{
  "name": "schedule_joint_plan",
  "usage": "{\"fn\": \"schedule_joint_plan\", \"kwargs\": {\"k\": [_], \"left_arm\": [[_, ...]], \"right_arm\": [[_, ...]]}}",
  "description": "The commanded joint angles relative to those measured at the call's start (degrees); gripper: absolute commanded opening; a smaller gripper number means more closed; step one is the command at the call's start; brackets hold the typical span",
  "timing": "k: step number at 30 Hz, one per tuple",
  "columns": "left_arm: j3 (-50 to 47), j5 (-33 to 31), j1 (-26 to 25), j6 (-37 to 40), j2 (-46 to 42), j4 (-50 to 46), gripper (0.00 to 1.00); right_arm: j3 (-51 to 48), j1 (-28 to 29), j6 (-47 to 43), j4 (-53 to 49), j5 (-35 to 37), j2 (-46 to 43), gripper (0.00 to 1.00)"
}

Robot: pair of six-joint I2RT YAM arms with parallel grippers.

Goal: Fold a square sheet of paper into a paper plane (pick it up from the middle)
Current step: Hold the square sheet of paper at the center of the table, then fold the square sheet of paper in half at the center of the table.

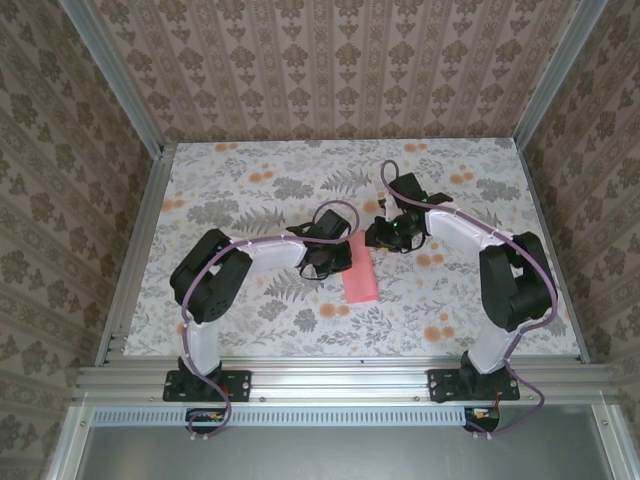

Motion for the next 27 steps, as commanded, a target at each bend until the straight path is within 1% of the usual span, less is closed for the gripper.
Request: {"fn": "schedule_joint_plan", "kwargs": {"k": [1,2,3,12,23,27], "left_arm": [[0.88,-0.45,-0.65,1.32,2.33,-4.24,0.0],[1.05,-0.41,-0.61,1.46,2.5,-4.28,0.0],[1.15,-0.28,-0.68,1.6,2.59,-4.45,0.0],[1.18,-0.49,-0.66,1.65,2.77,-4.77,0.0],[0.9,-0.86,-0.74,1.56,3.21,-5.13,0.0],[1.25,-0.64,-0.7,1.66,3.32,-5.16,0.0]], "right_arm": [[-2.32,0.14,1.58,4.53,-8.67,2.46,0.16],[-2.64,0.13,1.79,5.23,-9.4,3.12,0.13],[-2.84,0.12,1.87,5.55,-9.55,3.63,0.13],[-4.05,-0.32,0.38,5.78,-8.38,8.46,0.14],[-6.28,-0.75,-2.76,3.46,-0.83,11.87,0.16],[-5.89,-1.04,-3.26,3.01,-2.78,10.34,0.19]]}}
